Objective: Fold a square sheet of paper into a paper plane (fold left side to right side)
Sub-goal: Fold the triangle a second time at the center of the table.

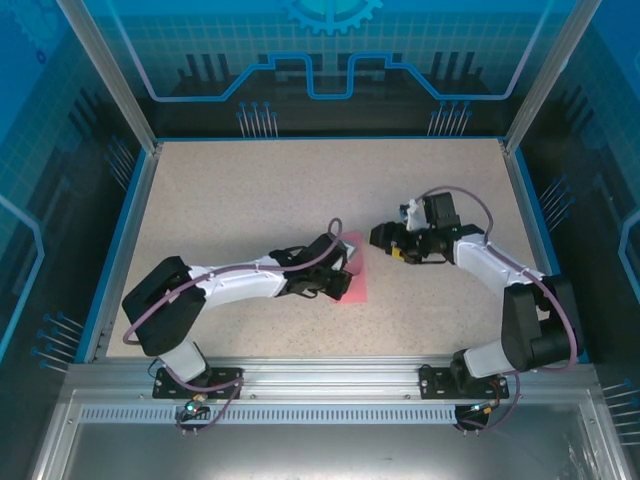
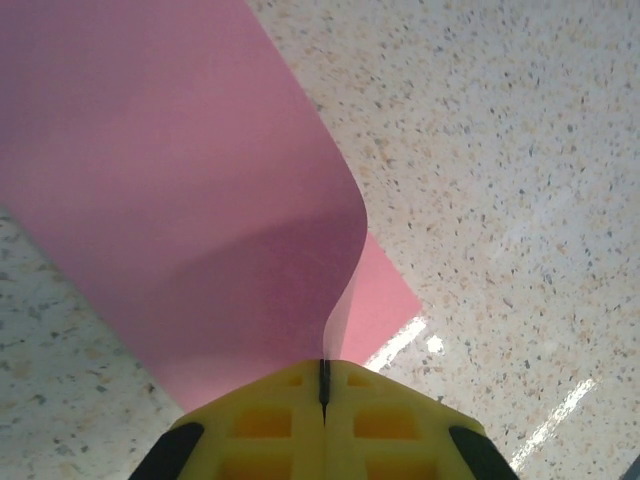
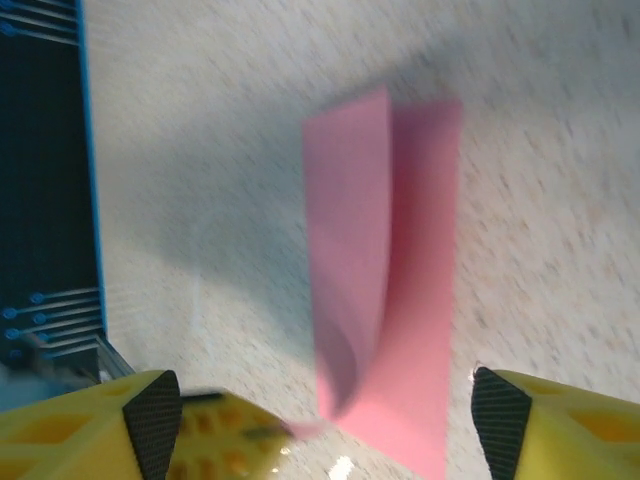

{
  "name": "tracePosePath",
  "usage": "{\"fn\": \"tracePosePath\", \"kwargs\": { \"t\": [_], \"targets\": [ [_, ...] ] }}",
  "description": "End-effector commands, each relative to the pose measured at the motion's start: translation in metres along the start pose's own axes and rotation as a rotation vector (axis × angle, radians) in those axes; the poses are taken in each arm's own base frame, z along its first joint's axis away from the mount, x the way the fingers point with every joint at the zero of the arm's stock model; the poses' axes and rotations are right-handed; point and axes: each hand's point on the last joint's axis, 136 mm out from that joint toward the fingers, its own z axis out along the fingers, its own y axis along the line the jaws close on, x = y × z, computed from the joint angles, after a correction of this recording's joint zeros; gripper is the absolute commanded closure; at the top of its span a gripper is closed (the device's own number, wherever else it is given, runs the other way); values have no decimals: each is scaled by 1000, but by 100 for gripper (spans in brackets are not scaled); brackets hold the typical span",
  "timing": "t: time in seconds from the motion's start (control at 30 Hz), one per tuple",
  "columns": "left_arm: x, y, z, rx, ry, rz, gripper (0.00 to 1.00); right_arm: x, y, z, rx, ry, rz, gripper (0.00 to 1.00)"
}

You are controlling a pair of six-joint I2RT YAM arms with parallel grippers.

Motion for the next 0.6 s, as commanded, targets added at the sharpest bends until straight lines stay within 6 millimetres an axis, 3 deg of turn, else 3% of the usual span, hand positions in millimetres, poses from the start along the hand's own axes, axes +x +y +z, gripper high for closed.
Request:
{"fn": "tracePosePath", "kwargs": {
  "t": [0.0, 0.13, 0.23, 0.57],
  "targets": [
    [-6, -10, -10, 119, -7, -24, 100, 26, -8, 9, -21, 69, 2, 39],
    [-4, 2, -9, 106, 20, -21, 100, 53, -14, 27, 1, 158, 14, 67],
    [-3, 11, -8, 98, 36, -26, 100, 66, -17, 39, 37, 196, 14, 82],
    [-1, 28, 0, 75, 79, -25, 100, 83, -28, 64, 118, 280, 4, 94]
  ]
}}
